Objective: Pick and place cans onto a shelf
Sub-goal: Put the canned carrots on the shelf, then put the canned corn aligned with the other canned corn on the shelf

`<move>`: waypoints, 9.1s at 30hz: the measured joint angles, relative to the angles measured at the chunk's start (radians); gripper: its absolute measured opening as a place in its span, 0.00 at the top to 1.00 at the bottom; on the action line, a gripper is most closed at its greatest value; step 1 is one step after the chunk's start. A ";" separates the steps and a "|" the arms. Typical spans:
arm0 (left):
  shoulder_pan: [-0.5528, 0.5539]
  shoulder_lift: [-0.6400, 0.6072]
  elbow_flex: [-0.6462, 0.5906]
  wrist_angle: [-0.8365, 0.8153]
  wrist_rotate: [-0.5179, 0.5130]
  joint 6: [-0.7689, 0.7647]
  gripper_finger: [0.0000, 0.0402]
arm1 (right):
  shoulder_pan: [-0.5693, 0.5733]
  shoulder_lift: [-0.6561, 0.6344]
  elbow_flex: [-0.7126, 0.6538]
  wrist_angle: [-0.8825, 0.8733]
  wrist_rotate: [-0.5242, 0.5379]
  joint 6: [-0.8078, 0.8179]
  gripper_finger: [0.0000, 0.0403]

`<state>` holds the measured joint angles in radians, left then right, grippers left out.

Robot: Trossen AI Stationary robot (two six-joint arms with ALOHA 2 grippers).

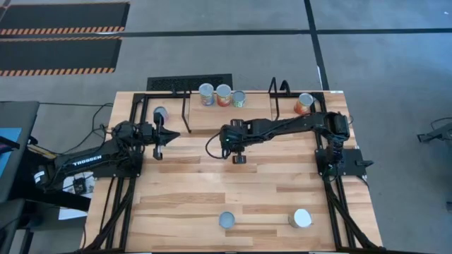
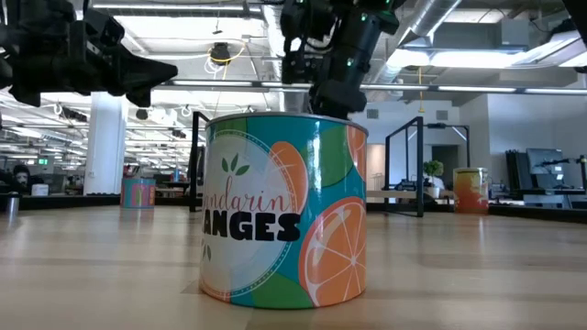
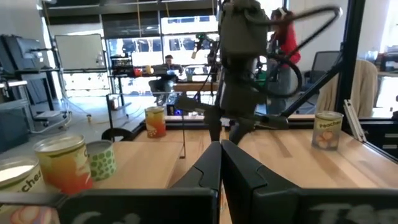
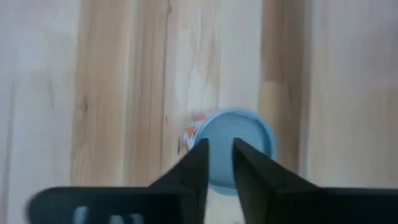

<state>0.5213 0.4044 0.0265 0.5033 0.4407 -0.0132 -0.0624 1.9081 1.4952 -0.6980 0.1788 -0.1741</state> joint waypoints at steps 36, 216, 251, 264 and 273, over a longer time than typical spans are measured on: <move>0.000 0.001 0.000 -0.009 -0.009 0.013 1.00 | -0.021 -0.039 -0.286 0.335 -0.060 0.076 0.68; -0.180 0.165 0.077 -0.079 -0.138 0.150 1.00 | -0.844 -0.603 -0.584 0.007 0.247 0.573 0.75; -0.180 0.165 0.077 -0.079 -0.138 0.149 1.00 | -0.890 -0.528 -0.556 -0.004 0.205 0.533 0.99; -0.180 0.165 0.077 -0.070 -0.138 0.148 1.00 | -0.789 -0.655 -0.334 -0.136 0.354 0.508 0.99; -0.180 0.165 0.077 -0.070 -0.138 0.148 1.00 | -0.587 -0.664 -0.024 -0.193 0.400 0.394 0.99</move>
<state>0.3412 0.5694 0.1040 0.4328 0.3027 0.1352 -0.6492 1.2444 1.4713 -0.8910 0.5785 0.2195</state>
